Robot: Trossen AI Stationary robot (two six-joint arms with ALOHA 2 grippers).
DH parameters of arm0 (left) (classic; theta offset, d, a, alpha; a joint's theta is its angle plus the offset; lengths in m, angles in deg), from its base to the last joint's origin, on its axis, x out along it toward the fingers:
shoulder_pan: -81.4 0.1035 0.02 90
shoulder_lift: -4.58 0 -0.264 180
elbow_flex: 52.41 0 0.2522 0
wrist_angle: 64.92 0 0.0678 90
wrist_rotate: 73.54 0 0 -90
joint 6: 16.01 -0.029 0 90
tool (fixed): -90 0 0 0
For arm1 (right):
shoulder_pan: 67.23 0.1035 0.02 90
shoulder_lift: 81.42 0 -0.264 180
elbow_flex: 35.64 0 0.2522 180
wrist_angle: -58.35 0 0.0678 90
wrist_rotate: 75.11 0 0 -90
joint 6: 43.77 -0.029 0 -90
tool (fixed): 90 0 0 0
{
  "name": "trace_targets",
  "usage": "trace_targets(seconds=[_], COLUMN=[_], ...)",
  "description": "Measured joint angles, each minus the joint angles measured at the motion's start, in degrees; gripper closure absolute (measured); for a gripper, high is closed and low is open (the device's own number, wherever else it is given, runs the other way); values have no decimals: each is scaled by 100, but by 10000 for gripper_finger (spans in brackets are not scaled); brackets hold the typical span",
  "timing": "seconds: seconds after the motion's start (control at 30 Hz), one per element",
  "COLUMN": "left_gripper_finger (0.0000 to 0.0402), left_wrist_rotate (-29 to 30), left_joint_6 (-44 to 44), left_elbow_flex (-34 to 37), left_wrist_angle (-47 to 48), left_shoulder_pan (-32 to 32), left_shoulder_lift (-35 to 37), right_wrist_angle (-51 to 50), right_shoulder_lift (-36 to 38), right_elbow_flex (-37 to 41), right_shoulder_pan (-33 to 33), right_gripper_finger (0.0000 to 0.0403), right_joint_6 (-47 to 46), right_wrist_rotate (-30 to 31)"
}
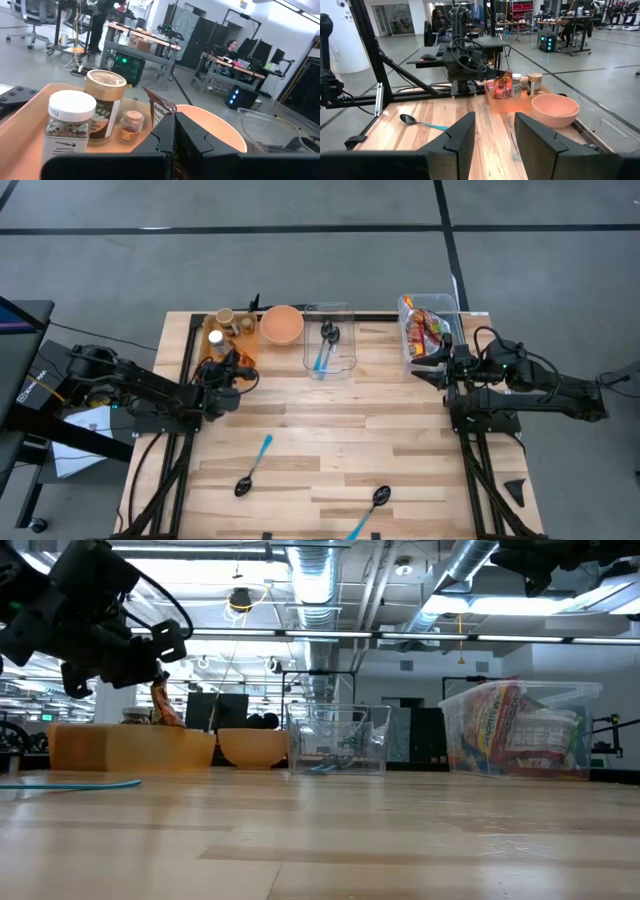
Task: Pick & Place Food Item
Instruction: Put the orange seasoning pack into the orange bin
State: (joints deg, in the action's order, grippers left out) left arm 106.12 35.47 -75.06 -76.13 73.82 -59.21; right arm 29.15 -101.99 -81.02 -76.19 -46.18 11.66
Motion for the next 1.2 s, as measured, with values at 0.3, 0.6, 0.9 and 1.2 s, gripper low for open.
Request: trace_targets(seconds=[0.3, 0.6, 0.9, 1.2], left_gripper_finger=[401, 401, 401, 401], left_wrist_rotate=[-247, -547, -552, -549], left_joint_6=[133, 150, 99, -231], left_elbow_flex=[159, 367, 387, 387], left_wrist_angle=[1, 5, 72, 53], left_shoulder_pan=[72, 73, 298, 380], left_shoulder_lift=[-2, -4, -7, -7], right_wrist_angle=[0, 0, 2, 2], right_shoulder_lift=[0, 1, -1, 1], right_elbow_flex=[0, 0, 0, 0], right_shoulder_pan=[1, -1, -1, 1], right_gripper_finger=[269, 269, 269, 269], right_joint_6=[0, -4, -4, -7], right_wrist_rotate=[2, 2, 2, 2])
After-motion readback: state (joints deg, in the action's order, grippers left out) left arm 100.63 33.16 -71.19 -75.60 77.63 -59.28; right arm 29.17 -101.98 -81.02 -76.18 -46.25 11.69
